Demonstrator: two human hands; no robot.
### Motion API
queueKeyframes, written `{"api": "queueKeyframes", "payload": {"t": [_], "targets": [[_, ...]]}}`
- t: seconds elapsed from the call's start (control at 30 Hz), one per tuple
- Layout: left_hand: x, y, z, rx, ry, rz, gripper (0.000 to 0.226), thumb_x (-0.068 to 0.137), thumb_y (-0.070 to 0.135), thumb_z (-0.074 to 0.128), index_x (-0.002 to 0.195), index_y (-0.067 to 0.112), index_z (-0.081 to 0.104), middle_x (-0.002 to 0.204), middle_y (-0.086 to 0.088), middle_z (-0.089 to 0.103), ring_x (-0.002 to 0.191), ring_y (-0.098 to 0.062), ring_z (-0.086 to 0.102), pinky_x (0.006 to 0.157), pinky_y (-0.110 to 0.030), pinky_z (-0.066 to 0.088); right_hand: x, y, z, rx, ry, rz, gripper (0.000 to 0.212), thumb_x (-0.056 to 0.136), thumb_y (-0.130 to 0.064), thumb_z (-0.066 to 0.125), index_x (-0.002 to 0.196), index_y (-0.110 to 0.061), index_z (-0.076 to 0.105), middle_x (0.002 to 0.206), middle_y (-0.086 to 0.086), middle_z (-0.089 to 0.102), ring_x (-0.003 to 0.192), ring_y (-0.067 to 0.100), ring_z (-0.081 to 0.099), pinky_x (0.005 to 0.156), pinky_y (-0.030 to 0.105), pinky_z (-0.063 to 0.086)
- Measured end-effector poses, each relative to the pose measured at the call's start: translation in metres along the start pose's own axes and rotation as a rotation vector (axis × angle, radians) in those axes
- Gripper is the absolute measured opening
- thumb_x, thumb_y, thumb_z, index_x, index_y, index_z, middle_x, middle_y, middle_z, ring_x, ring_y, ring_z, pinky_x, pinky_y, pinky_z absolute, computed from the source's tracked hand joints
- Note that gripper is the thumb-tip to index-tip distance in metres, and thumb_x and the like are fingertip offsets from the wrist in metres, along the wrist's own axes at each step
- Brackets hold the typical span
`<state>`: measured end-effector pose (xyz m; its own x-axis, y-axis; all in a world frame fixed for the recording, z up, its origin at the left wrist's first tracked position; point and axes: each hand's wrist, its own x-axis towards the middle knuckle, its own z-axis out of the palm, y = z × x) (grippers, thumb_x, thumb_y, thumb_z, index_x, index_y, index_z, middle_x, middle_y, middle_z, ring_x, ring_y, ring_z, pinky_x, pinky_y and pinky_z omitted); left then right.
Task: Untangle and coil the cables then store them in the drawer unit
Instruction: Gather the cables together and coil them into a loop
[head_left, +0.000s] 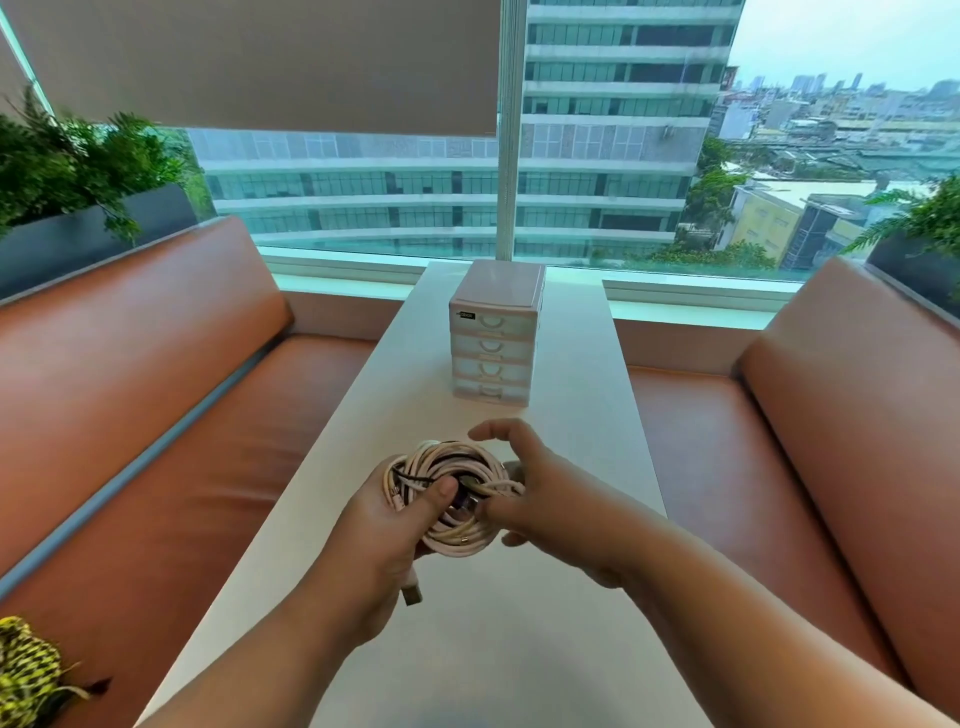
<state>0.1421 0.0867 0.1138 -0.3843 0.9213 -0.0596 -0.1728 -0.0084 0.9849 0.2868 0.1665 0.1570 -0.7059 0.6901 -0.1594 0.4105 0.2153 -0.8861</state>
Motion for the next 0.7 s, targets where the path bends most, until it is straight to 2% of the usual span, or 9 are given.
{"api": "queueKeyframes", "payload": {"t": [0.07,0.17,0.23,0.3,0.37,0.47,0.53,0.6,0.7], "targets": [[0.001,0.002,-0.001,-0.033,-0.013,0.014,0.029,0.085,0.013,0.063,0.113,0.007,0.059,0.099,-0.014,0.072,0.085,-0.021,0.071,0.063,-0.023,0.054,0.001,0.003,-0.001,0.062,-0.008,-0.020,0.047,0.078,-0.019,0.063,0.109,-0.051,0.046,0.102,0.011,0.065,0.081,0.029,0.062,0.074,0.050,0.053],[0.005,0.004,-0.004,-0.011,-0.037,0.030,0.038,0.081,0.018,0.072,0.115,0.008,0.059,0.104,-0.014,0.071,0.091,-0.024,0.070,0.069,-0.028,0.056,0.002,0.005,0.001,0.053,0.055,-0.060,0.042,0.083,-0.016,0.062,0.109,-0.045,0.048,0.099,0.008,0.064,0.067,0.022,0.052,0.055,0.036,0.042],[0.006,0.003,-0.005,0.076,-0.020,0.048,0.042,0.075,0.028,0.074,0.112,0.013,0.060,0.102,-0.011,0.072,0.094,-0.026,0.069,0.074,-0.035,0.057,0.002,0.005,0.003,-0.048,0.078,-0.075,0.037,0.087,-0.015,0.061,0.114,-0.036,0.047,0.098,0.004,0.064,0.061,0.013,0.051,0.049,0.029,0.042],[0.004,0.001,-0.004,0.154,0.030,0.053,0.039,0.074,0.034,0.076,0.107,0.020,0.062,0.097,-0.005,0.073,0.092,-0.023,0.069,0.072,-0.034,0.056,0.003,0.004,0.005,-0.211,0.107,-0.100,0.034,0.088,-0.017,0.061,0.114,-0.032,0.045,0.100,-0.002,0.063,0.073,0.011,0.057,0.061,0.030,0.050],[0.000,-0.002,-0.001,0.212,0.068,0.060,0.030,0.078,0.034,0.074,0.103,0.025,0.062,0.091,-0.001,0.073,0.087,-0.021,0.069,0.058,-0.028,0.051,0.002,0.004,0.007,-0.312,0.121,-0.110,0.031,0.090,-0.018,0.058,0.115,-0.029,0.044,0.105,-0.003,0.062,0.088,0.015,0.059,0.078,0.034,0.052],[-0.004,-0.004,0.004,0.317,0.089,0.070,0.020,0.083,0.029,0.071,0.100,0.027,0.061,0.084,0.001,0.070,0.077,-0.018,0.065,0.037,-0.019,0.038,0.001,0.003,0.010,-0.378,0.136,-0.094,0.029,0.091,-0.019,0.055,0.117,-0.025,0.043,0.110,0.001,0.062,0.095,0.020,0.058,0.083,0.037,0.051],[-0.005,-0.003,0.006,0.377,0.096,0.086,0.019,0.084,0.023,0.070,0.101,0.026,0.061,0.083,0.004,0.068,0.073,-0.009,0.062,0.039,-0.011,0.036,0.001,0.003,0.012,-0.419,0.151,-0.080,0.026,0.091,-0.020,0.054,0.114,-0.022,0.042,0.108,0.003,0.062,0.094,0.022,0.059,0.082,0.038,0.051],[-0.004,-0.002,0.007,0.403,0.098,0.091,0.020,0.083,0.021,0.071,0.100,0.027,0.062,0.084,0.005,0.070,0.075,-0.006,0.064,0.049,-0.010,0.042,0.002,0.002,0.016,-0.439,0.172,-0.064,0.023,0.089,-0.021,0.054,0.110,-0.020,0.043,0.105,0.004,0.063,0.092,0.024,0.059,0.079,0.039,0.051],[-0.002,-0.001,0.007,0.346,0.085,0.061,0.021,0.081,0.020,0.073,0.099,0.027,0.064,0.082,0.004,0.071,0.077,-0.011,0.066,0.056,-0.017,0.046,0.002,0.001,0.017,-0.395,0.204,-0.044,0.022,0.086,-0.026,0.054,0.105,-0.022,0.044,0.099,0.003,0.063,0.085,0.023,0.060,0.074,0.041,0.053]]}}
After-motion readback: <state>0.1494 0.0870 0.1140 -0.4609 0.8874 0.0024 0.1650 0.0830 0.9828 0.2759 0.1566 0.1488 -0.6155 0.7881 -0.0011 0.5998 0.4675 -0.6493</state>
